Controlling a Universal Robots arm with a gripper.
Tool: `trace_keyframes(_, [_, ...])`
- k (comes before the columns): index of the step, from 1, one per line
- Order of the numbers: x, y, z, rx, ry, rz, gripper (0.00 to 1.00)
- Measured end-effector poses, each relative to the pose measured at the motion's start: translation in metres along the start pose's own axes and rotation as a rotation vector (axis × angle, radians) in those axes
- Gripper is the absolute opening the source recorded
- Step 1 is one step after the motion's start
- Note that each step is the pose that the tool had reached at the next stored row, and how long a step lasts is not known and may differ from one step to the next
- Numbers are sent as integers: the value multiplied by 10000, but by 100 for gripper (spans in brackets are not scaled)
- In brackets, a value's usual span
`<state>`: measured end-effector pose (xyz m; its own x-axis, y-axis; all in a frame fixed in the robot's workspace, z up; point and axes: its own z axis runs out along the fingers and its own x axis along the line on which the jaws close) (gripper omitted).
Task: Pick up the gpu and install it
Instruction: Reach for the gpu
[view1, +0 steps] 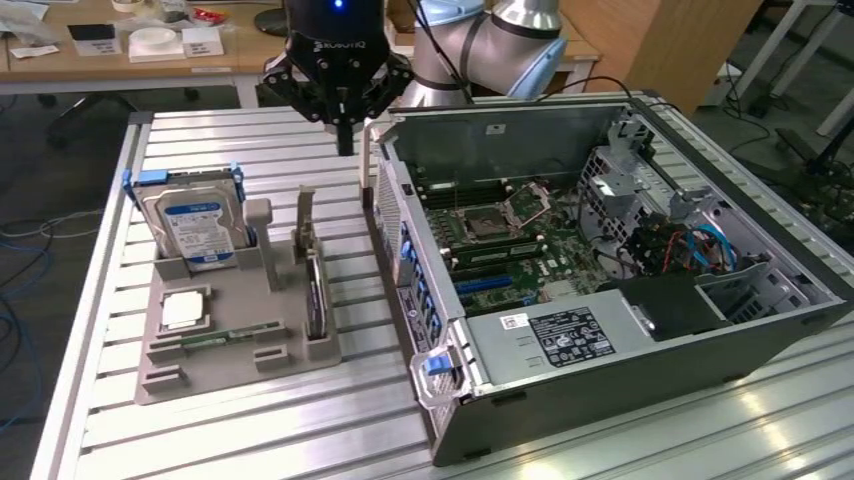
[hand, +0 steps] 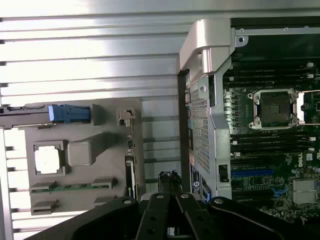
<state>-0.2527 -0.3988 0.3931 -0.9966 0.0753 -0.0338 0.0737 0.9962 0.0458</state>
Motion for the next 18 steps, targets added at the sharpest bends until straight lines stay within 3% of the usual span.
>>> trace_keyframes(18, [293,-22,-10,0,0,1,11])
